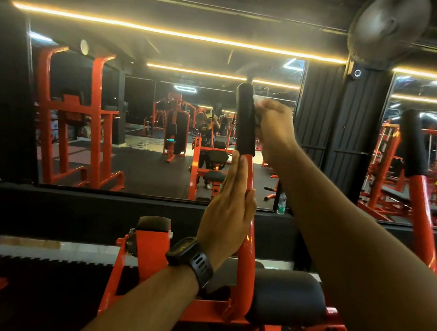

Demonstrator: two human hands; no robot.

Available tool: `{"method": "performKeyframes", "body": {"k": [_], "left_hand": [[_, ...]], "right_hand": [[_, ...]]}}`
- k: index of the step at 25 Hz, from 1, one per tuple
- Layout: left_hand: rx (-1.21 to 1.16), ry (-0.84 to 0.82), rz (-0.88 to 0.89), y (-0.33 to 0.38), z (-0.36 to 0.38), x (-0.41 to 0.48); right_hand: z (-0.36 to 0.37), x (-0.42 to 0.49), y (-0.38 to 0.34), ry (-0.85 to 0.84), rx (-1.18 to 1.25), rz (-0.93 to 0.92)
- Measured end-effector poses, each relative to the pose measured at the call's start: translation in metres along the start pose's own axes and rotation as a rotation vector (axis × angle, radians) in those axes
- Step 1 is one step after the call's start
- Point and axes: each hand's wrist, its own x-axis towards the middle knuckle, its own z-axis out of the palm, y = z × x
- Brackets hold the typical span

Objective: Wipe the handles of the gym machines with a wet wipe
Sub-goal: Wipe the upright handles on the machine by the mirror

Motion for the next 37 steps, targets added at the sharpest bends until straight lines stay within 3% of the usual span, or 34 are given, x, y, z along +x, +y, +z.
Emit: {"method": "performKeyframes", "body": {"k": [11,15,19,25,28,32,35,37], "left_hand": [[0.013,0.033,0.038,0.002,0.001,-0.003],[-0.002,0.033,0.037,0.003,0.001,-0.002],[-0.027,0.034,0.037,0.003,-0.002,-0.003],[-0.024,0.044,0.063,-0.001,0.000,-0.004],[-0.036,0.047,0.038,-0.002,0.001,-0.003],[-0.037,0.064,0.078,0.000,0.000,-0.003],[-0.033,0.064,0.088,0.000,0.000,-0.002],[-0.027,0.056,0.070,0.000,0.002,-0.002]], "right_hand": [[-0.011,-0.033,0.013,-0.116,0.301,0.268],[-0.016,-0.049,0.025,-0.056,0.142,0.135],[-0.017,-0.055,0.028,-0.062,0.112,0.170],[-0.008,-0.076,0.039,0.111,-0.028,-0.075],[-0.007,-0.065,0.029,0.163,-0.372,-0.325],[-0.026,-0.055,0.043,-0.024,-0.769,-0.695],[-0.034,-0.034,0.034,-0.147,-0.944,-0.871],[-0.035,-0.016,0.019,-0.347,-1.099,-1.001]]}}
